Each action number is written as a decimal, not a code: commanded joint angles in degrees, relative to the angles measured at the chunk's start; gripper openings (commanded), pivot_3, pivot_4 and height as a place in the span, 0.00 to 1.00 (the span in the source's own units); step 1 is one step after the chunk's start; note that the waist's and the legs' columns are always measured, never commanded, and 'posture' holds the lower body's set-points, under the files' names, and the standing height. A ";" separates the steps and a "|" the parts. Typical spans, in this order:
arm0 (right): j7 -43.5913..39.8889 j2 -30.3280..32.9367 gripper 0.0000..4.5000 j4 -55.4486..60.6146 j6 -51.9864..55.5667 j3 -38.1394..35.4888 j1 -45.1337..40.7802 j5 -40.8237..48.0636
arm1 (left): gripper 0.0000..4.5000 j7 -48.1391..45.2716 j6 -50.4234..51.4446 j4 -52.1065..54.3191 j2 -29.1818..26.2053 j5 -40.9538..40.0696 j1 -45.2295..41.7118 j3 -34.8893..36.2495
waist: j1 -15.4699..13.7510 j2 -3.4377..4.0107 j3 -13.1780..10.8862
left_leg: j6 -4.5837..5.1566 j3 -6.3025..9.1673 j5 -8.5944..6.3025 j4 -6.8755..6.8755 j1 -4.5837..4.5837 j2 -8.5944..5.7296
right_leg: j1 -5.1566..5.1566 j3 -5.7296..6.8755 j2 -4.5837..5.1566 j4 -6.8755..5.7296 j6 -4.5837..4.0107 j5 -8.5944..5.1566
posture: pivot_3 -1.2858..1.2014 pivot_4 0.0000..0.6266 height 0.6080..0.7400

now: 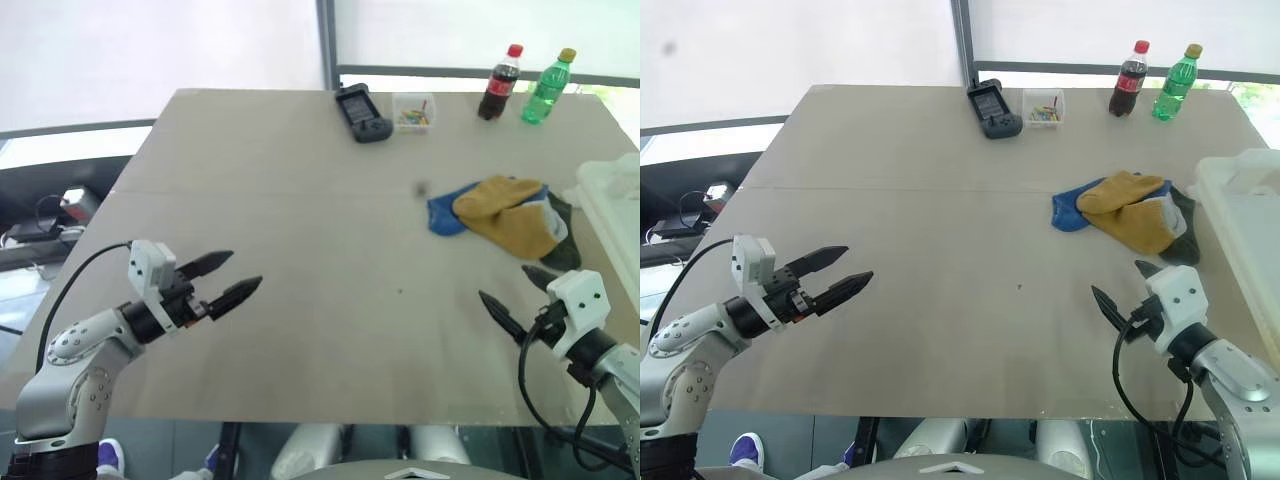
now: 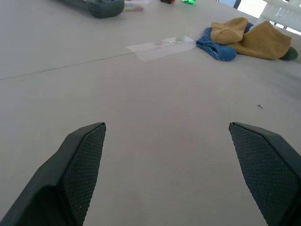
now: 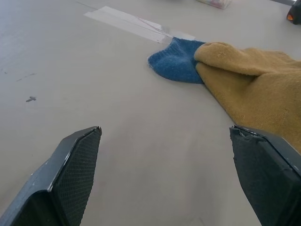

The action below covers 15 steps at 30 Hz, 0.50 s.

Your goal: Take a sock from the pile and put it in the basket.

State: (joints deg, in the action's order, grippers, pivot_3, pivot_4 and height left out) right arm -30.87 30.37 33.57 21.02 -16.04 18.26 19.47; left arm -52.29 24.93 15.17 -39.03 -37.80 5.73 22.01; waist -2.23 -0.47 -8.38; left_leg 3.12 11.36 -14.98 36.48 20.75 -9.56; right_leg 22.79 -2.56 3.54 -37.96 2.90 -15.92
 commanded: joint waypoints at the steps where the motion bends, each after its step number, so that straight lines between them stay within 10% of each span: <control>1: -0.24 0.61 1.00 0.84 -0.82 -0.92 -0.74 0.23 | 0.99 -0.54 -1.45 1.41 -0.29 -0.20 0.41 1.22 | 0.02 0.00 0.00 | 0.00 0.00 0.00 0.00 0.00 0.00 | 0.00 0.00 0.00 0.00 0.00 0.00 | 0.52 0.24 1.00; 15: -0.40 1.43 1.00 0.69 1.58 0.34 -2.58 0.58 | 0.99 -2.34 -2.95 -0.36 0.60 -0.95 0.66 1.14 | 0.06 0.00 0.00 | 0.00 -0.01 0.00 0.00 0.00 0.00 | 0.00 0.00 0.00 0.00 0.00 0.00 | 0.52 0.24 1.00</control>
State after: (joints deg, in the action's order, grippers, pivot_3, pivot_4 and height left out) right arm -31.00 30.96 32.90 21.60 -15.55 16.36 19.47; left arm -53.79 23.16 14.68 -38.37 -37.87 6.44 21.97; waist -2.16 -0.47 -8.38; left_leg 3.12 11.35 -14.98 36.48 20.75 -9.55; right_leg 22.79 -2.57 3.53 -37.97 2.90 -15.92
